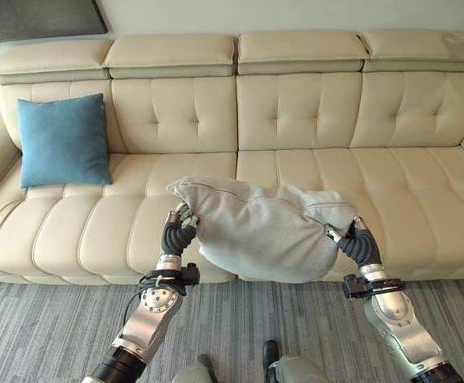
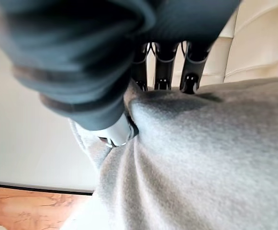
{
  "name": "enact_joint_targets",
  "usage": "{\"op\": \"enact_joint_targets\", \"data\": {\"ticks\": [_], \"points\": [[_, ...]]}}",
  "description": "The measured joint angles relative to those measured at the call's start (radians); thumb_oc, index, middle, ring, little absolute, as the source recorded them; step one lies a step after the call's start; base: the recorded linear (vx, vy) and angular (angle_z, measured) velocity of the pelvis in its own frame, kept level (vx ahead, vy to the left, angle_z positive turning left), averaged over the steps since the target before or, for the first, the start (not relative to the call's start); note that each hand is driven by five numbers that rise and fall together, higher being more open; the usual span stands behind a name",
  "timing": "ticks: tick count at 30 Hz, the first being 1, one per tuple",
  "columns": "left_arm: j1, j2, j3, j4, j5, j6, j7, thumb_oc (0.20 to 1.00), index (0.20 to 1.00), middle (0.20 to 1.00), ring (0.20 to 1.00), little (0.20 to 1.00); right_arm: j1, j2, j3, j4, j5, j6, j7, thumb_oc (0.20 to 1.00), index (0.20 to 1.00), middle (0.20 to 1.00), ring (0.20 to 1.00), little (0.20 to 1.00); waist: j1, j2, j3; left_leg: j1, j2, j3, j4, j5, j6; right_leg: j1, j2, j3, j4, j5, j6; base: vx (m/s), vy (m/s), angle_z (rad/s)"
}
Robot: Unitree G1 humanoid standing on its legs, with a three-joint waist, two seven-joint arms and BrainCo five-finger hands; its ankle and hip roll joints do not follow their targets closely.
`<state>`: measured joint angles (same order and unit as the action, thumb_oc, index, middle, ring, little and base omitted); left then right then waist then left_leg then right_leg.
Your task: Pick up all the scattered cushions and arrange them neatly on the sofa.
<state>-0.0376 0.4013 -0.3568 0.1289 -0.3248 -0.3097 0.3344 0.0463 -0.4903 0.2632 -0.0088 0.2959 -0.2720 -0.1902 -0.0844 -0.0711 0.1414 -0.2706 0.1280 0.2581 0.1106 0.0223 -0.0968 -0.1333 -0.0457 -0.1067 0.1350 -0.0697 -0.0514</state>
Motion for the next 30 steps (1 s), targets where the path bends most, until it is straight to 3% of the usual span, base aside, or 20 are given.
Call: {"op": "enact_joint_targets", "data": {"ticks": [3,5,7,8,10,12,15,16,17,19,23,25,28,29,30], "points": [[0.010,0.001,0.001,0.039,0.000,0.021,-0.004,0.200,0.200,0.200,0.200,0.200,0.007,0.003,0.013,0.003,0.000,0.009,0.001,0.200,0.200,0.200,0.200,0.200,0.024,0.009,0.002,-0.016,0.028,-0.033,-0.137,0.035,-0.016,0.040,0.041,0.016,-0.027,-0.001,0.000,0.26,0.066,-0.30],[0.012,0.000,0.004,0.051,0.000,0.026,-0.005,0.200,0.200,0.200,0.200,0.200,0.007,0.003,0.021,0.004,0.000,0.016,0.006,0.200,0.200,0.200,0.200,0.200,0.035,0.009,0.002,-0.025,0.030,-0.056,-0.147,0.043,-0.022,0.059,0.049,0.036,-0.040,-0.005,-0.001,0.26,0.094,-0.47],[0.028,0.000,0.005,0.048,0.000,0.026,-0.012,0.200,0.200,0.200,0.200,0.200,0.010,-0.002,0.020,0.003,0.000,0.020,0.012,0.200,0.200,0.200,0.200,0.200,0.036,0.024,0.000,-0.005,0.028,-0.056,-0.129,0.042,-0.021,0.093,0.052,0.063,-0.056,-0.018,0.022,0.40,0.198,-0.63],[0.043,-0.003,0.004,0.049,-0.001,0.027,-0.022,0.200,0.200,0.200,0.200,0.200,0.021,-0.006,0.020,0.004,0.001,0.022,0.018,0.200,0.200,0.200,0.200,0.200,0.035,0.045,-0.005,0.039,0.021,-0.054,-0.140,0.083,0.010,0.122,0.050,0.094,-0.058,-0.040,0.048,0.27,0.158,-0.60],[0.060,0.006,0.005,0.044,-0.001,0.031,-0.024,0.200,0.200,0.200,0.200,0.200,0.031,-0.001,0.034,-0.002,0.001,0.025,0.024,0.200,0.200,0.200,0.200,0.200,0.037,0.024,-0.014,0.055,-0.009,0.010,-0.099,0.111,0.046,0.131,-0.010,0.110,-0.043,-0.071,0.094,0.20,0.133,-0.69],[0.056,0.035,0.006,0.040,-0.001,0.031,-0.026,0.200,0.200,0.200,0.200,0.200,0.031,0.017,0.042,-0.008,0.000,0.026,0.029,0.200,0.200,0.200,0.200,0.200,0.025,-0.005,-0.024,0.064,-0.069,0.039,-0.085,0.081,0.121,0.139,-0.075,0.109,-0.025,-0.063,0.142,0.21,0.189,-0.27],[0.040,0.053,0.010,0.040,-0.009,0.031,-0.027,0.200,0.200,0.200,0.200,0.200,-0.020,0.030,0.055,-0.009,-0.001,0.041,0.029,0.200,0.200,0.200,0.200,0.200,0.032,0.002,-0.019,0.099,-0.105,0.086,-0.092,0.068,0.168,0.031,-0.121,0.120,0.196,-0.072,0.172,0.15,0.137,-0.30],[0.035,0.057,0.010,0.040,-0.009,0.031,-0.027,0.200,0.200,0.200,0.200,0.200,-0.034,0.030,0.061,-0.009,-0.001,0.042,0.029,0.200,0.200,0.200,0.200,0.200,0.034,0.005,-0.016,0.119,-0.111,0.087,-0.100,0.065,0.172,-0.004,-0.128,0.127,0.286,-0.074,0.192,0.17,0.106,-0.14],[0.022,0.067,0.012,0.040,-0.008,0.031,-0.027,0.200,0.200,0.200,0.200,0.200,-0.040,0.037,0.061,-0.009,-0.002,0.042,0.029,0.200,0.200,0.200,0.200,0.200,0.036,0.008,-0.014,0.152,-0.121,0.084,-0.105,0.047,0.195,-0.067,-0.137,0.137,0.434,-0.075,0.240,0.14,0.073,0.03],[0.020,0.073,0.019,0.040,-0.008,0.030,-0.027,0.200,0.200,0.200,0.200,0.200,-0.048,0.039,0.063,-0.014,-0.009,0.042,0.030,0.200,0.200,0.200,0.200,0.200,0.041,0.012,-0.011,0.197,-0.128,0.084,-0.142,0.044,0.196,-0.093,-0.138,0.113,0.443,-0.099,0.225,0.13,0.034,0.10],[0.023,0.073,0.056,0.039,-0.007,0.029,-0.027,0.200,0.200,0.200,0.200,0.200,-0.087,0.035,0.081,-0.026,-0.022,0.042,0.041,0.200,0.200,0.200,0.200,0.200,0.042,0.036,0.008,0.222,-0.130,0.086,-0.171,0.037,0.194,-0.174,-0.137,0.078,0.280,-0.084,0.213,0.14,-0.055,-0.03],[0.023,0.057,0.066,0.043,-0.006,0.025,-0.027,0.200,0.200,0.200,0.200,0.200,-0.103,0.030,0.080,-0.009,-0.028,0.037,0.043,0.200,0.200,0.200,0.200,0.200,0.036,0.047,0.023,0.237,-0.125,0.080,-0.173,0.017,0.189,-0.203,-0.134,0.076,0.152,-0.019,0.209,0.11,-0.114,0.02],[0.027,0.047,0.051,0.045,-0.001,0.023,-0.027,0.200,0.200,0.200,0.200,0.200,-0.074,0.039,0.070,0.033,-0.041,0.036,0.041,0.200,0.200,0.200,0.200,0.200,0.018,0.005,0.029,0.270,-0.144,0.029,-0.150,0.015,0.133,-0.141,-0.140,0.086,0.010,0.136,0.179,0.13,-0.183,0.50],[0.036,0.029,0.055,0.044,0.001,0.023,-0.030,0.200,0.200,0.200,0.200,0.200,-0.067,0.026,0.074,0.033,-0.039,0.045,0.042,0.200,0.200,0.200,0.200,0.200,0.013,0.009,0.032,0.281,-0.130,0.006,-0.144,0.006,0.109,-0.123,-0.129,0.075,0.009,0.180,0.153,0.13,-0.182,0.54],[0.046,0.015,0.055,0.041,0.002,0.023,-0.030,0.200,0.200,0.200,0.200,0.200,-0.068,0.014,0.079,0.031,-0.039,0.046,0.044,0.200,0.200,0.200,0.200,0.200,0.018,0.018,0.028,0.279,-0.106,0.001,-0.130,0.000,0.093,-0.106,-0.110,0.071,-0.010,0.178,0.149,0.14,-0.157,0.21]]}}
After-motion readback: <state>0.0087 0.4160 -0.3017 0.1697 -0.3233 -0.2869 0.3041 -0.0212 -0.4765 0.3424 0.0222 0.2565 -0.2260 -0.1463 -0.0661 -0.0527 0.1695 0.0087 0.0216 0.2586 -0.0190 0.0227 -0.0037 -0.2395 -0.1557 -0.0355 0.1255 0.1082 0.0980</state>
